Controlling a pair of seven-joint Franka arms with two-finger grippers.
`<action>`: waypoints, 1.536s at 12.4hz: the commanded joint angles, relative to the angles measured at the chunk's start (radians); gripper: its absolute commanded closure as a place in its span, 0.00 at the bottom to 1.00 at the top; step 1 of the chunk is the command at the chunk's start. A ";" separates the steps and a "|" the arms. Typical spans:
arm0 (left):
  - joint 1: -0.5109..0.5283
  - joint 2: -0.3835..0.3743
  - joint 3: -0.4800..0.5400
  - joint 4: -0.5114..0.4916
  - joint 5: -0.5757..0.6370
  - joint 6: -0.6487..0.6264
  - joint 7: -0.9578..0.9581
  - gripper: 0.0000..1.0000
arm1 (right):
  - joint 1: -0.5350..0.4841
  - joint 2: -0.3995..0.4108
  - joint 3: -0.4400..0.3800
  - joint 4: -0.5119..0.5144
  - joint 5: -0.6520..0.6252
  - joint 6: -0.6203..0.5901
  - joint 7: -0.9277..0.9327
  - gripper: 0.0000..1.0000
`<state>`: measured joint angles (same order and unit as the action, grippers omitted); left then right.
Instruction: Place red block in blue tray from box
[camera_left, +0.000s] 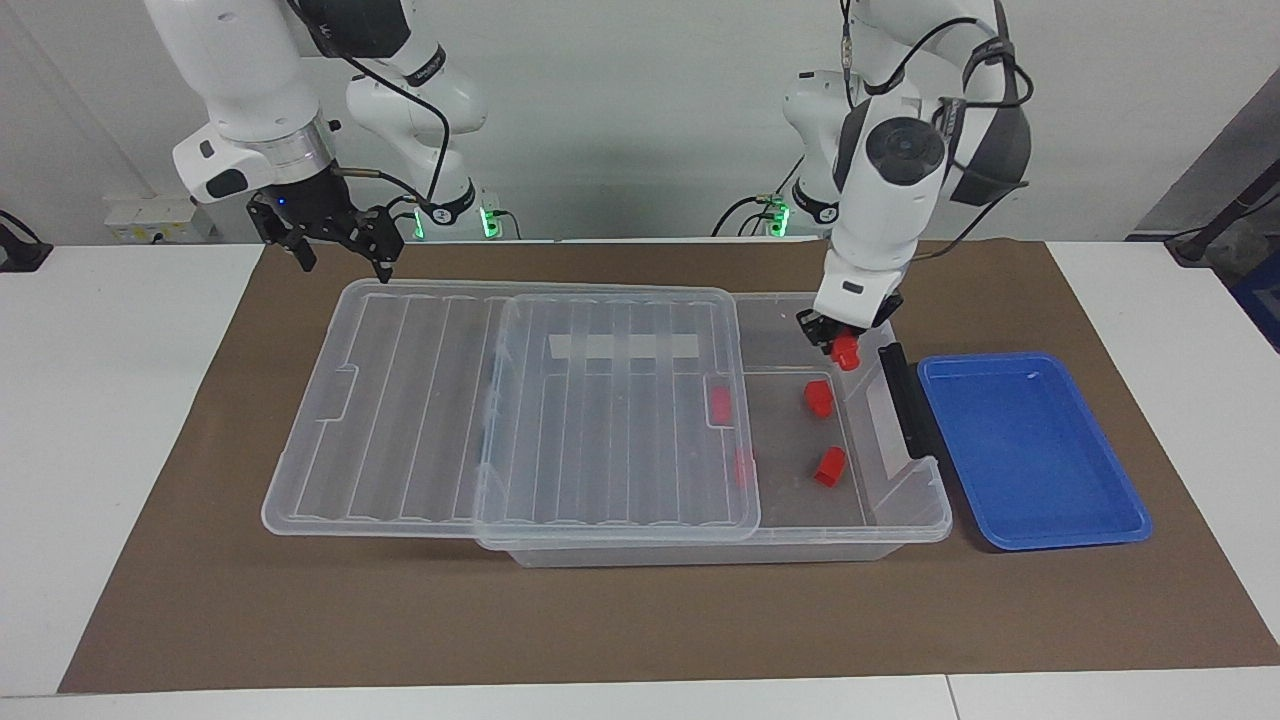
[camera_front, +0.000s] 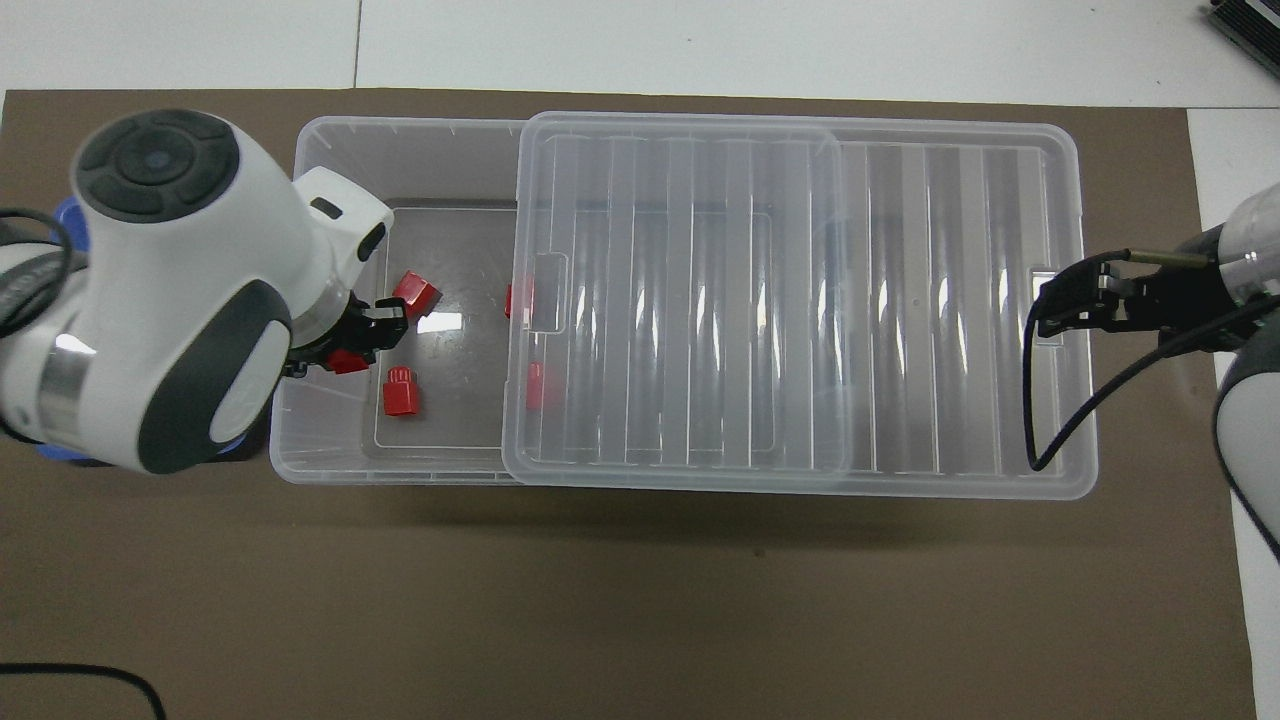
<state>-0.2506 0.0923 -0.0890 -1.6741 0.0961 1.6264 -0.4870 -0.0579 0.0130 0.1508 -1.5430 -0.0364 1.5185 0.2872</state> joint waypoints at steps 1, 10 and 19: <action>0.120 -0.099 -0.003 0.048 0.004 -0.144 0.193 0.88 | -0.008 -0.007 0.007 -0.008 0.009 0.002 0.007 0.00; 0.324 -0.167 0.014 0.067 -0.012 -0.201 0.545 0.87 | -0.091 -0.056 0.006 -0.181 0.009 0.190 -0.005 0.32; 0.508 -0.162 0.028 -0.343 -0.019 0.398 0.731 0.88 | -0.234 -0.001 0.004 -0.313 0.006 0.471 -0.193 1.00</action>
<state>0.2324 -0.0822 -0.0561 -1.9562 0.0877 1.9303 0.2295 -0.2678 0.0041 0.1480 -1.8303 -0.0364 1.9380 0.1500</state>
